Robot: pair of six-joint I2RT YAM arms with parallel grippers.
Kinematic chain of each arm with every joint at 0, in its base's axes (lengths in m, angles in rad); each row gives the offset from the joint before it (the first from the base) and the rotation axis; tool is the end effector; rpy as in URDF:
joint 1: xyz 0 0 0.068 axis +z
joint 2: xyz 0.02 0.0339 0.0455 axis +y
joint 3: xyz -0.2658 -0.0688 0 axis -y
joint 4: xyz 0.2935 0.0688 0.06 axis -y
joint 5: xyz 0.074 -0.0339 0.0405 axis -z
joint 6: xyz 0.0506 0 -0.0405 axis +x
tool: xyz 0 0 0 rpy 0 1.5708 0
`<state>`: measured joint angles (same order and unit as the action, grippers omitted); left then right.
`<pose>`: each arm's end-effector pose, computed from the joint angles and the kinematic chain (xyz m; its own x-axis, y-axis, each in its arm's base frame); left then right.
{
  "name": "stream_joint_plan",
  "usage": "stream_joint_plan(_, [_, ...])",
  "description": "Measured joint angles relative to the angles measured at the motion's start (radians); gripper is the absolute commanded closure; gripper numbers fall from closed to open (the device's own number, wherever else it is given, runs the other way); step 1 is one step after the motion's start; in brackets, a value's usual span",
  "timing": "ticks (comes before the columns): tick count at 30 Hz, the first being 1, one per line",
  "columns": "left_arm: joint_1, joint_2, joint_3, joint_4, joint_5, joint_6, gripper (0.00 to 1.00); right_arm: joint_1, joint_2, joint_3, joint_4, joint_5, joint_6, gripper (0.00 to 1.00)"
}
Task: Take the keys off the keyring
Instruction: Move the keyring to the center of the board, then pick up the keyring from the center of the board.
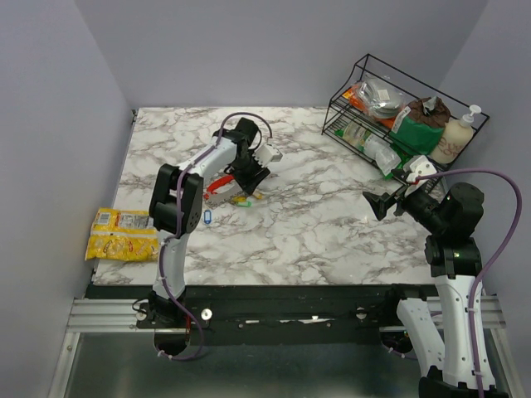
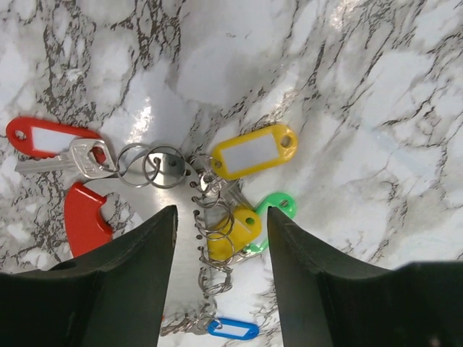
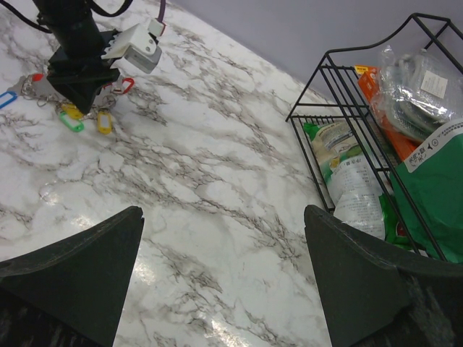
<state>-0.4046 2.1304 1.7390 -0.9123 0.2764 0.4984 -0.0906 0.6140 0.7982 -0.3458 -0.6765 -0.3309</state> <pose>0.4429 -0.2047 0.1639 -0.5661 0.7427 -0.3576 0.8146 0.5704 -0.1050 0.1943 0.0142 0.3611 0.0255 -0.2567 -0.9662 -0.5673 0.7920 -0.2254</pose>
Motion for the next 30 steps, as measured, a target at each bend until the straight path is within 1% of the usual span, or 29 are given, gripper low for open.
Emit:
stream_joint_plan(2, [-0.013,0.0,0.0,0.005,-0.005,-0.002,0.45,0.0,0.0,0.0,0.0,0.0,0.0,0.0])
stream_joint_plan(4, [-0.023,0.002,0.0,0.013,-0.01,-0.009,0.47,0.0,0.0,0.0,0.0,0.0,0.0,0.0])
stream_joint_plan(6, [-0.029,0.006,0.0,0.02,-0.015,-0.015,0.53,0.0,0.0,0.0,0.0,0.0,0.0,0.0])
stream_joint_plan(10, [-0.034,0.029,0.0,0.036,-0.034,-0.026,0.59,0.0,0.0,0.0,0.0,0.0,0.0,0.0])
stream_joint_plan(12, [-0.035,0.043,0.0,0.045,-0.048,-0.033,0.59,0.0,0.0,0.0,0.0,0.0,0.0,0.0])
stream_joint_plan(13, [-0.036,0.046,0.0,0.049,-0.055,-0.034,0.63,0.0,0.0,0.0,0.0,0.0,0.0,0.0])
stream_joint_plan(15, [-0.036,0.046,0.0,0.058,-0.068,-0.04,0.67,0.0,0.0,0.0,0.0,0.0,0.0,0.0])
stream_joint_plan(16, [-0.036,0.046,0.0,0.062,-0.076,-0.04,0.71,0.0,0.0,0.0,0.0,0.0,0.0,0.0])
stream_joint_plan(17, [-0.036,0.046,0.0,0.065,-0.083,-0.04,0.74,0.0,0.0,0.0,0.0,0.0,0.0,0.0])
stream_joint_plan(18, [-0.036,0.046,0.0,0.068,-0.087,-0.042,0.74,0.0,0.0,0.0,0.0,0.0,0.0,0.0])
stream_joint_plan(20, [-0.036,0.046,0.0,0.075,-0.097,-0.043,0.77,0.0,0.0,0.0,0.0,0.0,-0.001,0.0])
stream_joint_plan(23, [-0.036,0.047,0.0,0.078,-0.105,-0.047,0.77,0.0,0.0,0.0,0.0,0.0,-0.003,0.0])
stream_joint_plan(25, [-0.036,0.047,0.0,0.078,-0.106,-0.048,0.84,0.0,0.0,0.0,0.0,0.0,-0.003,0.0])
stream_joint_plan(26, [-0.036,0.047,0.0,0.078,-0.106,-0.048,0.91,0.0,0.0,0.0,0.0,0.0,-0.003,0.0])
stream_joint_plan(27, [-0.036,0.047,0.0,0.078,-0.105,-0.048,0.94,0.0,0.0,0.0,0.0,0.0,-0.003,0.0])
stream_joint_plan(28, [-0.036,0.047,0.0,0.079,-0.105,-0.048,1.0,0.0,0.0,0.0,0.0,0.0,-0.003,0.0])
stream_joint_plan(30, [-0.036,0.044,0.0,0.079,-0.103,-0.051,1.0,0.0,0.0,0.0,0.0,0.0,-0.004,0.0])
